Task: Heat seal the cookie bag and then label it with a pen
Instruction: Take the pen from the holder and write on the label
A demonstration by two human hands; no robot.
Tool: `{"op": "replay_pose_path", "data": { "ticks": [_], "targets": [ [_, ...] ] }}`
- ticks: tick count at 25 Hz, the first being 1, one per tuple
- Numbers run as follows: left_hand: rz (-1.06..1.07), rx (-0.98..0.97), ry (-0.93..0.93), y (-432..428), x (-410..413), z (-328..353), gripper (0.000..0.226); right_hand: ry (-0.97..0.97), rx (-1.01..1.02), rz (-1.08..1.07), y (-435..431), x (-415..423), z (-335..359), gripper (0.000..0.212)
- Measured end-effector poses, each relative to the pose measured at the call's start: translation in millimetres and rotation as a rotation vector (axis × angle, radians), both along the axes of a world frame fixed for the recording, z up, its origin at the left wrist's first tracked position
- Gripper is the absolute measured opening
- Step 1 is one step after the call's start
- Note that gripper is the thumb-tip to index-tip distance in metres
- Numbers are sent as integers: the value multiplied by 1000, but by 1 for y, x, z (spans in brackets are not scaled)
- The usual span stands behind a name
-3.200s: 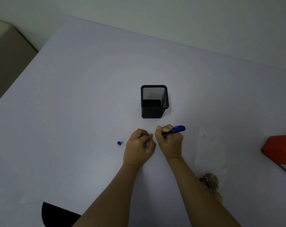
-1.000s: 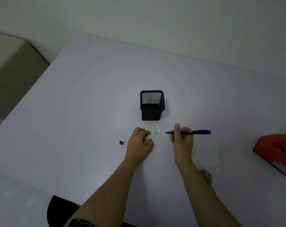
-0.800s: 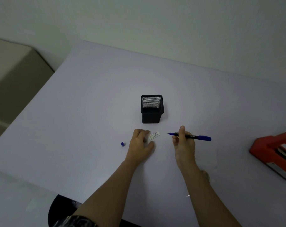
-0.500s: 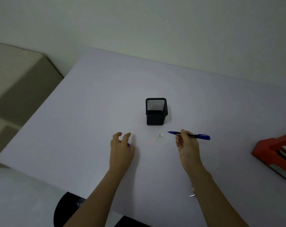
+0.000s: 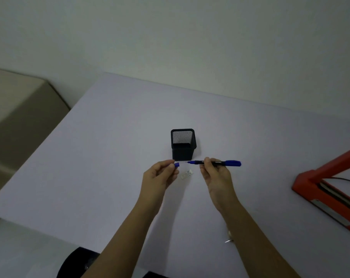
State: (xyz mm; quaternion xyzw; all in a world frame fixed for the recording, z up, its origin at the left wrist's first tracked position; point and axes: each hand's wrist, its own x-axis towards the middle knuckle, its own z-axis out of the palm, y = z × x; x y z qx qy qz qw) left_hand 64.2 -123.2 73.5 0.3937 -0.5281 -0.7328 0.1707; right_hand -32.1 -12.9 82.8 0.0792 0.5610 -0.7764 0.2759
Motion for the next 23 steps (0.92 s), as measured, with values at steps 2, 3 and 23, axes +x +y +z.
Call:
{"op": "replay_pose_path", "data": {
  "ticks": [2, 3, 23],
  "targets": [
    [1, 51, 46, 1, -2, 8, 16, 24, -16, 13, -1, 2, 6, 16],
    [-4, 63, 59, 2, -3, 10, 16, 34, -16, 15, -1, 3, 7, 16],
    [-227, -123, -94, 4, -12, 13, 19, 266, 132, 217, 7, 5, -2, 12]
  ]
}}
